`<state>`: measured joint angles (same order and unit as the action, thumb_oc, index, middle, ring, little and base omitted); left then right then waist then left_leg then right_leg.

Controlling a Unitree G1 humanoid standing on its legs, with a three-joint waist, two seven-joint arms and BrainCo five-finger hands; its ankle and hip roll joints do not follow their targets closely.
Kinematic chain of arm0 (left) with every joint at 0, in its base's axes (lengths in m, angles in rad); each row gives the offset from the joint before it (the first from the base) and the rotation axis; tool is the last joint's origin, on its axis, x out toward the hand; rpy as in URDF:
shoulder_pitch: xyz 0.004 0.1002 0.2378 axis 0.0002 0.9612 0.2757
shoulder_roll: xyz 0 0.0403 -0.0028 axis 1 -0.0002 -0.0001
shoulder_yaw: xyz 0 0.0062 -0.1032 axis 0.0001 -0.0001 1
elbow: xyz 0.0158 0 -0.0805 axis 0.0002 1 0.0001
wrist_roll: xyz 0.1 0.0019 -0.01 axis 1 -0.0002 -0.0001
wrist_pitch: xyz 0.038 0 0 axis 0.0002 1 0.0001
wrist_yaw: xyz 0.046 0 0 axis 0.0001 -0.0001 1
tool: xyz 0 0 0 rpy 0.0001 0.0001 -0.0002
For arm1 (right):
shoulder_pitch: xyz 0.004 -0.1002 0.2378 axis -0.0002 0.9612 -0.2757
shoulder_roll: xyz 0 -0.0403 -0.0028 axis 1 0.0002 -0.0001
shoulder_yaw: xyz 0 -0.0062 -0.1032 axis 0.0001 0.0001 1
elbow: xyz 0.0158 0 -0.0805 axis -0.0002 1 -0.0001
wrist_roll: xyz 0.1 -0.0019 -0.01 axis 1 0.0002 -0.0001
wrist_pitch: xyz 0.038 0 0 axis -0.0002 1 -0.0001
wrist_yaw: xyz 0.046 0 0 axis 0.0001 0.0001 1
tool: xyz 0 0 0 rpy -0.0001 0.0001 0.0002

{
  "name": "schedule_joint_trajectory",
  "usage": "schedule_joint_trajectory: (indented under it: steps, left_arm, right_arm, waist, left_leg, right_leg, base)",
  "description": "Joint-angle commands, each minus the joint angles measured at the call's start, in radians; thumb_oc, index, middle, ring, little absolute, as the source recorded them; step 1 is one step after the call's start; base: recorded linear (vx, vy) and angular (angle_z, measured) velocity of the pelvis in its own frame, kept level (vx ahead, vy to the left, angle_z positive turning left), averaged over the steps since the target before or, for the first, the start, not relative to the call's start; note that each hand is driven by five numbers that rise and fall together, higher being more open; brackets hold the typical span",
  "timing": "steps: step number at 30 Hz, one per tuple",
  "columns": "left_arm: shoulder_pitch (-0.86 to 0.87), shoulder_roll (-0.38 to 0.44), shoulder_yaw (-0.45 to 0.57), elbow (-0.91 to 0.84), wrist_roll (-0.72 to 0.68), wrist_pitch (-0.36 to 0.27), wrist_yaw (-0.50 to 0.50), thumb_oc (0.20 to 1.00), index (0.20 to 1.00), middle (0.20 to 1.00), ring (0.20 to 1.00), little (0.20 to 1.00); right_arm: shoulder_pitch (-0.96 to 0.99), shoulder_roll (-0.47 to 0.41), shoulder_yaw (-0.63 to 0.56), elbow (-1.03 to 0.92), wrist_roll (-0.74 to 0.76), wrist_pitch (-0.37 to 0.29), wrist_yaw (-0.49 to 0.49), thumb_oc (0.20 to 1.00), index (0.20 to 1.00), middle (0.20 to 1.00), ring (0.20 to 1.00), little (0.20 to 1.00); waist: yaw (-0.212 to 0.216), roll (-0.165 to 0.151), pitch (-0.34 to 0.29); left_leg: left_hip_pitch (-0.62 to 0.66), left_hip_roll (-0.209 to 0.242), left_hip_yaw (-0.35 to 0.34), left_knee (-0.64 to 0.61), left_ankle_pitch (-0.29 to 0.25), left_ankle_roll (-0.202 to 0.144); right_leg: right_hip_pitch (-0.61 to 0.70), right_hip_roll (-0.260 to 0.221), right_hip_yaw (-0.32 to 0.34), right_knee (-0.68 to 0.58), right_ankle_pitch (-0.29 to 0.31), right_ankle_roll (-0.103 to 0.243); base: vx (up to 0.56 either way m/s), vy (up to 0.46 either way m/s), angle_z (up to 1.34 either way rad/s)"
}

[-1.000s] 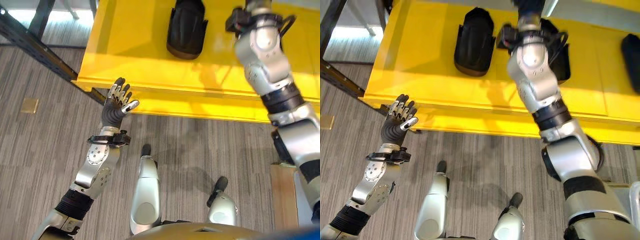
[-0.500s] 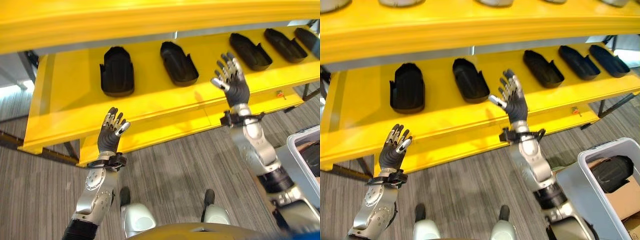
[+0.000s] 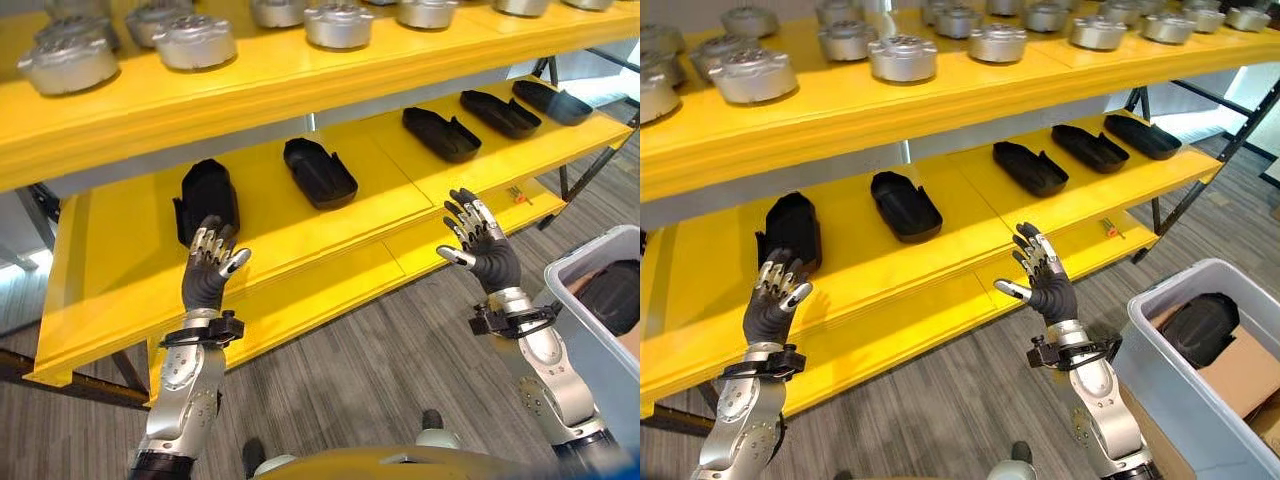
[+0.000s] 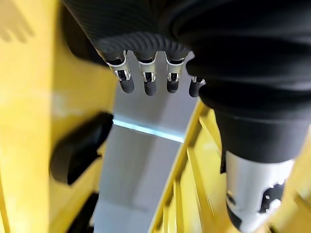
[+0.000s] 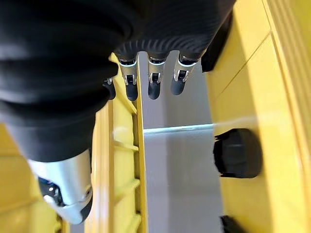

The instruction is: Move parts from the plastic box to the shelf.

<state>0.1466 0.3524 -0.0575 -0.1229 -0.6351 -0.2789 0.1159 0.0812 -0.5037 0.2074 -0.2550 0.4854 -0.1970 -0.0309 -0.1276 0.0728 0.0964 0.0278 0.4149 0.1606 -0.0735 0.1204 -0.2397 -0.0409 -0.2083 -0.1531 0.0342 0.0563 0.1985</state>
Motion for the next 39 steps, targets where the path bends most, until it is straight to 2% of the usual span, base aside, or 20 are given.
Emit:
schedule_joint_trajectory:
  steps: [1, 2, 3, 5, 7, 8, 10, 12, 13, 14, 15, 16, 17, 19, 24, 29, 33, 35, 37, 39]
  left_arm:
    - [-0.057, 0.033, 0.021, -0.049, 0.051, -0.077, 0.006, 1.0, 1.0, 1.0, 1.0, 1.0]
    - [-0.081, 0.018, 0.015, -0.049, 0.047, -0.083, 0.017, 1.0, 1.0, 1.0, 1.0, 1.0]
    - [-0.093, 0.011, 0.012, -0.047, 0.036, -0.086, 0.019, 1.0, 1.0, 1.0, 1.0, 1.0]
    - [-0.107, 0.008, 0.003, -0.048, 0.03, -0.089, 0.018, 1.0, 1.0, 1.0, 1.0, 1.0]
    - [-0.126, 0.003, -0.016, -0.039, 0.019, -0.09, 0.016, 1.0, 1.0, 1.0, 1.0, 1.0]
    - [-0.129, 0.004, -0.021, -0.037, 0.015, -0.091, 0.01, 1.0, 1.0, 1.0, 1.0, 1.0]
    - [-0.113, 0.007, -0.013, -0.045, 0.027, -0.09, 0.012, 1.0, 1.0, 1.0, 1.0, 1.0]
    - [-0.087, 0.006, 0.002, -0.059, 0.032, -0.085, 0.011, 1.0, 1.0, 1.0, 1.0, 1.0]
    - [-0.053, 0.009, 0.023, -0.067, 0.05, -0.081, 0.001, 1.0, 1.0, 1.0, 1.0, 1.0]
    - [-0.052, 0.009, 0.023, -0.068, 0.05, -0.081, 0.001, 1.0, 1.0, 1.0, 1.0, 1.0]
    - [-0.03, 0.004, 0.036, -0.076, 0.058, -0.083, -0.003, 1.0, 1.0, 1.0, 1.0, 1.0]
    - [-0.007, -0.004, 0.049, -0.088, 0.066, -0.083, -0.013, 1.0, 1.0, 1.0, 1.0, 1.0]
    - [-0.006, -0.008, 0.045, -0.09, 0.064, -0.083, -0.014, 1.0, 1.0, 1.0, 1.0, 1.0]
    - [0.007, -0.015, 0.038, -0.098, 0.058, -0.079, -0.02, 1.0, 1.0, 1.0, 1.0, 1.0]
    - [0.007, -0.013, 0.017, -0.095, 0.033, -0.076, -0.037, 1.0, 1.0, 1.0, 1.0, 1.0]
    - [0.029, 0.001, 0.01, -0.097, 0.032, -0.063, -0.033, 1.0, 1.0, 1.0, 1.0, 1.0]
    - [0.021, 0.02, 0.014, -0.097, 0.043, -0.059, -0.023, 1.0, 1.0, 1.0, 1.0, 1.0]
    - [0.006, 0.03, 0.012, -0.094, 0.053, -0.059, -0.011, 1.0, 1.0, 1.0, 1.0, 1.0]
    - [-0.005, 0.038, 0.015, -0.095, 0.067, -0.057, 0.005, 1.0, 1.0, 1.0, 1.0, 1.0]
    - [-0.006, 0.044, 0.012, -0.094, 0.07, -0.054, 0.007, 1.0, 1.0, 1.0, 1.0, 1.0]
  right_arm:
    - [-0.122, 0.012, -0.029, -0.069, -0.004, -0.077, 0.021, 1.0, 1.0, 1.0, 1.0, 1.0]
    - [-0.136, -0.004, -0.015, -0.085, -0.019, -0.085, 0.016, 1.0, 1.0, 1.0, 1.0, 1.0]
    - [-0.121, -0.011, -0.019, -0.09, -0.025, -0.087, 0.018, 1.0, 1.0, 1.0, 1.0, 1.0]
    - [-0.103, -0.021, -0.026, -0.093, -0.032, -0.089, 0.018, 1.0, 1.0, 1.0, 1.0, 1.0]
    - [-0.051, -0.03, -0.042, -0.11, -0.035, -0.088, 0.018, 1.0, 1.0, 1.0, 1.0, 1.0]
    - [-0.033, -0.027, -0.037, -0.103, -0.023, -0.085, 0.024, 1.0, 1.0, 1.0, 1.0, 1.0]
    - [-0.022, -0.019, -0.028, -0.094, -0.022, -0.081, 0.027, 1.0, 1.0, 1.0, 1.0, 1.0]
    - [-0.004, 0.0, -0.016, -0.078, 0.02, -0.074, 0.056, 1.0, 1.0, 1.0, 1.0, 1.0]
    - [0.01, 0.001, -0.021, -0.077, 0.012, -0.065, 0.07, 1.0, 1.0, 1.0, 1.0, 1.0]
    - [0.01, 0.001, -0.021, -0.077, 0.012, -0.065, 0.071, 1.0, 1.0, 1.0, 1.0, 1.0]
    - [0.004, 0.008, -0.011, -0.061, 0.016, -0.062, 0.086, 1.0, 1.0, 1.0, 1.0, 1.0]
    - [0.0, 0.019, -0.012, -0.059, 0.012, -0.059, 0.1, 1.0, 1.0, 1.0, 1.0, 1.0]
    - [-0.002, 0.028, -0.01, -0.054, 0.02, -0.056, 0.102, 1.0, 1.0, 1.0, 1.0, 1.0]
    - [-0.008, 0.043, -0.007, -0.048, 0.034, -0.048, 0.104, 1.0, 1.0, 1.0, 1.0, 1.0]
    - [0.023, 0.077, -0.016, -0.055, 0.049, -0.044, 0.103, 1.0, 1.0, 1.0, 1.0, 1.0]
    - [0.018, 0.1, 0.022, -0.045, 0.055, -0.018, 0.106, 1.0, 1.0, 1.0, 1.0, 1.0]
    - [-0.001, 0.109, 0.037, -0.038, 0.046, -0.011, 0.103, 1.0, 1.0, 1.0, 1.0, 1.0]
    - [-0.027, 0.122, 0.056, -0.026, 0.034, -0.008, 0.097, 1.0, 1.0, 1.0, 1.0, 1.0]
    - [-0.059, 0.137, 0.079, -0.018, 0.017, -0.006, 0.091, 1.0, 1.0, 1.0, 1.0, 1.0]
    - [-0.066, 0.147, 0.087, -0.022, 0.025, -0.006, 0.09, 1.0, 1.0, 1.0, 1.0, 1.0]
  waist:
    - [0.006, -0.018, 0.052]
    - [0.016, -0.014, 0.076]
    - [0.02, -0.01, 0.087]
    - [0.021, -0.008, 0.096]
    - [0.008, -0.024, 0.109]
    - [0.015, -0.03, 0.113]
    - [0.042, -0.044, 0.114]
    - [0.062, -0.067, 0.105]
    - [0.079, -0.081, 0.098]
    - [0.079, -0.08, 0.095]
    - [0.105, -0.087, 0.091]
    - [0.125, -0.094, 0.074]
    - [0.126, -0.094, 0.067]
    - [0.128, -0.096, 0.053]
    - [0.122, -0.098, 0.022]
    - [0.125, -0.107, -0.004]
    - [0.129, -0.107, 0.008]
    - [0.128, -0.106, 0.035]
    - [0.134, -0.093, 0.066]
    - [0.127, -0.08, 0.08]
  left_leg:
    - [-0.018, 0.049, 0.026, 0.034, 0.186, 0.042]
    - [-0.04, 0.055, 0.015, 0.055, 0.247, 0.043]
    - [-0.068, 0.053, 0.011, 0.069, 0.28, 0.041]
    - [-0.103, 0.049, 0.009, 0.092, 0.31, 0.045]
    - [-0.144, 0.028, 0.054, 0.135, 0.297, 0.06]
    - [-0.157, -0.005, 0.039, 0.15, 0.272, 0.073]
    - [-0.191, -0.121, -0.061, 0.156, 0.174, 0.105]
    - [-0.203, -0.221, -0.122, 0.137, 0.084, 0.12]
    - [-0.198, -0.308, -0.155, 0.127, 0.014, 0.141]
    - [-0.201, -0.308, -0.155, 0.126, 0.016, 0.142]
    - [-0.195, -0.363, -0.214, 0.126, -0.02, 0.152]
    - [-0.186, -0.46, -0.329, 0.117, -0.055, 0.183]
    - [-0.18, -0.474, -0.347, 0.107, -0.057, 0.193]
    - [-0.164, -0.484, -0.367, 0.076, -0.061, 0.214]
    - [-0.124, -0.474, -0.322, 0.031, -0.055, 0.226]
    - [-0.061, -0.477, -0.281, 0.004, -0.082, 0.266]
    - [-0.048, -0.483, -0.253, 0.032, -0.118, 0.291]
    - [-0.042, -0.486, -0.238, 0.051, -0.131, 0.309]
    - [-0.028, -0.478, -0.215, 0.067, -0.146, 0.326]
    - [-0.003, -0.467, -0.206, 0.08, -0.162, 0.327]
  right_leg:
    - [-0.124, 0.019, 0.056, 0.341, -0.214, -0.086]
    - [-0.147, 0.039, 0.075, 0.362, -0.235, -0.106]
    - [-0.151, 0.043, 0.069, 0.365, -0.244, -0.121]
    - [-0.149, 0.042, 0.05, 0.366, -0.248, -0.134]
    - [-0.116, 0.037, 0.014, 0.335, -0.249, -0.157]
    - [-0.1, 0.04, 0.002, 0.295, -0.234, -0.16]
    - [-0.07, 0.046, 0.004, 0.192, -0.193, -0.152]
    - [-0.022, 0.061, 0.0, 0.093, -0.152, -0.146]
    - [-0.001, 0.078, 0.001, 0.054, -0.131, -0.14]
    - [-0.002, 0.079, 0.001, 0.049, -0.126, -0.14]
    - [0.004, 0.089, 0.014, 0.03, -0.113, -0.133]
    - [0.011, 0.122, 0.058, -0.017, -0.082, -0.13]
    - [0.016, 0.128, 0.068, -0.033, -0.074, -0.129]
    - [0.02, 0.144, 0.097, -0.053, -0.067, -0.125]
    - [0.04, 0.145, 0.118, -0.082, -0.05, -0.122]
    - [0.056, 0.136, 0.162, -0.076, -0.042, -0.103]
    - [0.018, 0.133, 0.188, 0.028, -0.057, -0.085]
    - [-0.06, 0.139, 0.192, 0.174, -0.035, -0.052]
    - [-0.141, 0.119, 0.156, 0.348, 0.013, -0.018]
    - [-0.165, 0.089, 0.124, 0.393, 0.015, -0.03]
  base:
    - [-0.09, -0.214, -0.33]
    - [-0.09, -0.243, -0.42]
    - [-0.08, -0.21, -0.5]
    - [-0.01, -0.156, -0.21]
    - [0.03, -0.282, 0.47]
    - [0.05, -0.258, 0.79]
    - [0.08, -0.206, 0.56]
    - [0.14, -0.229, -0.09]
    - [0.11, -0.169, -0.34]
    - [0.12, -0.133, -0.83]
    - [0.14, -0.087, -1.01]
    - [0.17, -0.083, -1.28]
    - [0.15, -0.02, -1.13]
    - [0.09, 0.058, -0.74]
    - [0.06, 0.08, -0.36]
    - [0.08, 0.13, -0.22]
    - [0.0, 0.111, -0.37]
    - [-0.07, 0.093, -0.44]
    - [-0.05, 0.103, -0.75]
    - [0.05, 0.043, -1.02]
